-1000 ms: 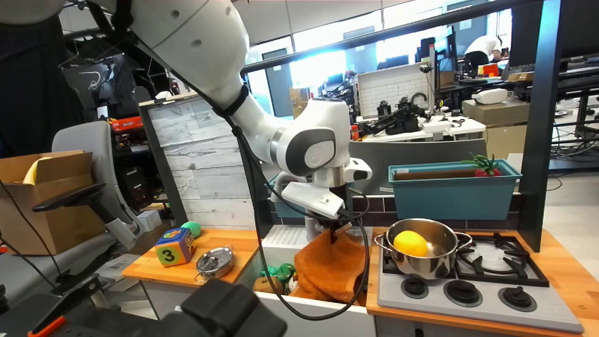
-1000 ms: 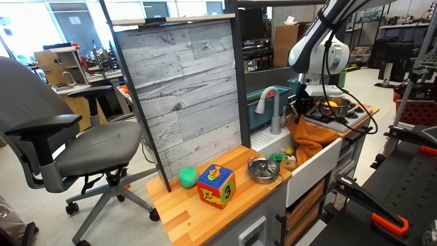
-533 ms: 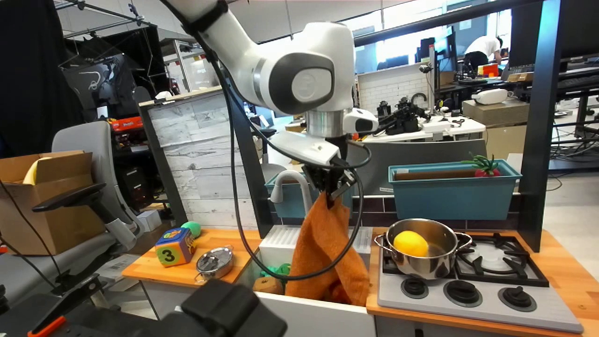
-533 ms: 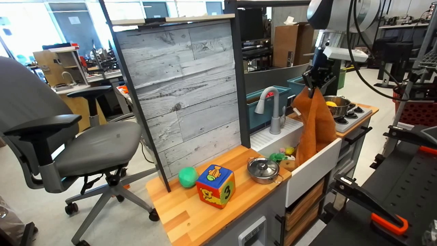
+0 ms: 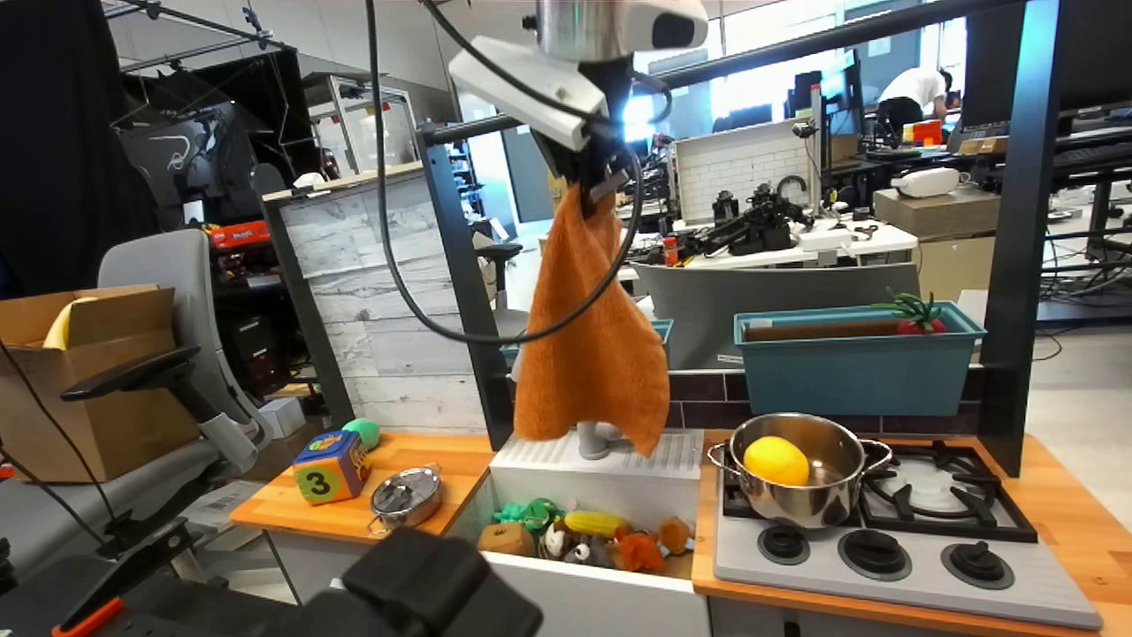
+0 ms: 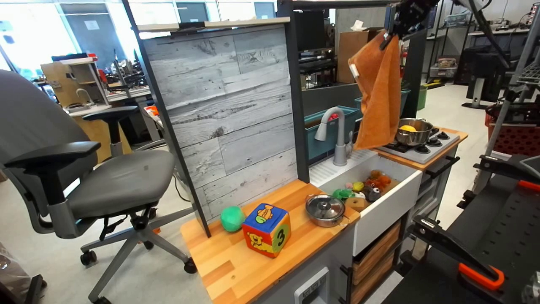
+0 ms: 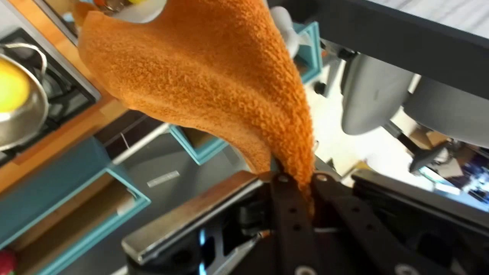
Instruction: Pick up the towel and put it on the rack
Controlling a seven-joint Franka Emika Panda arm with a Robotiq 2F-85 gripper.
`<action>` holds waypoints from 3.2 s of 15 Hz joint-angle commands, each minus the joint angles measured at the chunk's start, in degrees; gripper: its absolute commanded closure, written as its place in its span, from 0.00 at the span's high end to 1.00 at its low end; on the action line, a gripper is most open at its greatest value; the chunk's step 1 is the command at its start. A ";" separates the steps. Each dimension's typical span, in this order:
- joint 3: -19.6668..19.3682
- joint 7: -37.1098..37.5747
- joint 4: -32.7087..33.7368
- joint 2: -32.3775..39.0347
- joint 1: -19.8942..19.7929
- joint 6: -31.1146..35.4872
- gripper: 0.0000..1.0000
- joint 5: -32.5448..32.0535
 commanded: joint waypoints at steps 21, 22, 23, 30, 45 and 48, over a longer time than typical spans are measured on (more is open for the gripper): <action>-18.24 11.89 35.77 -9.49 18.03 1.53 0.01 32.68; -17.39 13.33 38.05 -7.02 17.52 2.92 0.01 32.06; -17.82 15.78 41.33 -4.12 17.95 3.90 0.01 30.74; -17.33 32.46 52.64 9.71 16.28 3.57 0.01 19.32; -20.58 38.05 29.25 -3.74 12.50 -29.38 0.01 7.08; -22.84 39.57 24.74 -7.77 11.92 -35.73 0.01 -0.07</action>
